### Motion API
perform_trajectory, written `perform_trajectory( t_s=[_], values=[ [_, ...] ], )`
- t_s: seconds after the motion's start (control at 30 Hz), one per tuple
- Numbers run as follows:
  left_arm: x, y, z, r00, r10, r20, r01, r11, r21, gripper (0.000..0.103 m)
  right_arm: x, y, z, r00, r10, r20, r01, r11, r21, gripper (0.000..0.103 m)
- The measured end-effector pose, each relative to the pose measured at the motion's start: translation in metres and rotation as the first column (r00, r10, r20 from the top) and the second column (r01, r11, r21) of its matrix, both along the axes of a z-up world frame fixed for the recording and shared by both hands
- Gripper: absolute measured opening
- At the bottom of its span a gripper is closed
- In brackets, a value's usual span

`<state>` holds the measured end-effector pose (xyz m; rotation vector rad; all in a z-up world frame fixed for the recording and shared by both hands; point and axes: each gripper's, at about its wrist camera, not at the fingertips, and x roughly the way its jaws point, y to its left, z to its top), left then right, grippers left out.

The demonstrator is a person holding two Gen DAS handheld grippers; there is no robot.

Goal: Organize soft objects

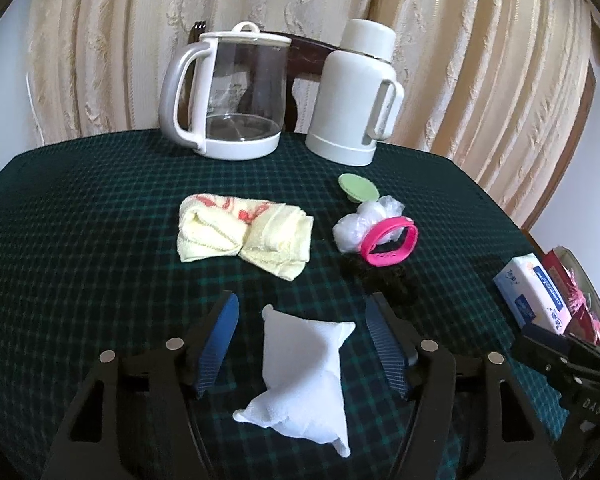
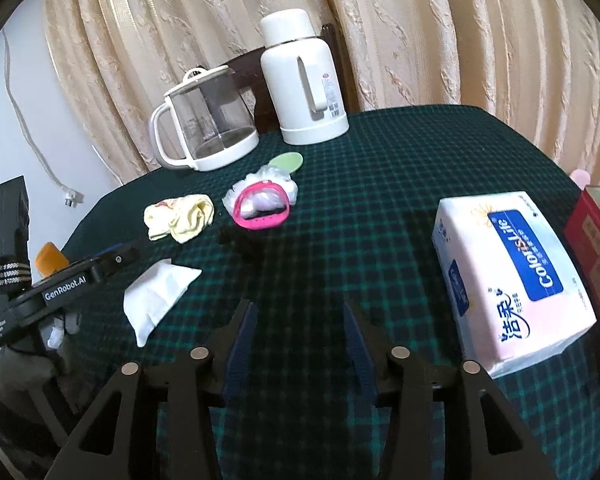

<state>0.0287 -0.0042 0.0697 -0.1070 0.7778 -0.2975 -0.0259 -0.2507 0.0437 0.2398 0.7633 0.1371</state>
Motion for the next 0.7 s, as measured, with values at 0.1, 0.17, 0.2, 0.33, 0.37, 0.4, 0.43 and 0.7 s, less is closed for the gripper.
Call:
perform_trajectory(
  t_s=[0.1,0.17,0.2,0.33,0.37,0.4,0.43,0.7],
  values=[
    [0.002,-0.001,-0.005,1.0,-0.002,-0.019,0.003,1.0,0.009,0.068,0.009,0.005,0.004,1.0,0.018,0.004,-0.018,1.0,-0.012,0.05],
    [0.002,-0.004,-0.007,1.0,-0.011,-0.025,0.011,1.0,0.016,0.068,0.019,0.013,0.007,0.999,0.042,0.004,-0.041,0.999,-0.033,0.05],
    [0.001,-0.005,-0.008,1.0,-0.015,-0.027,0.016,1.0,0.019,0.068,0.026,0.018,0.008,0.999,0.054,0.004,-0.054,0.998,-0.042,0.05],
    [0.0,-0.005,-0.008,0.999,-0.017,-0.027,0.017,1.0,0.021,0.069,0.055,0.041,0.009,0.992,0.126,0.001,-0.126,0.989,-0.078,0.05],
    [0.001,-0.005,-0.008,1.0,-0.015,-0.028,0.016,1.0,0.019,0.069,0.06,0.045,0.007,0.99,0.14,-0.003,-0.14,0.987,-0.083,0.05],
    [0.001,-0.004,-0.008,1.0,-0.013,-0.029,0.014,1.0,0.018,0.069,0.069,0.052,0.004,0.987,0.163,-0.013,-0.164,0.983,-0.085,0.05],
    [0.001,-0.003,-0.008,1.0,-0.011,-0.03,0.011,1.0,0.016,0.069,0.076,0.056,0.002,0.985,0.172,-0.02,-0.173,0.981,-0.089,0.05],
    [0.003,-0.003,-0.009,0.999,-0.009,-0.044,0.01,1.0,0.018,0.07,0.109,0.079,-0.017,0.975,0.217,-0.055,-0.222,0.964,-0.148,0.04]
  ],
)
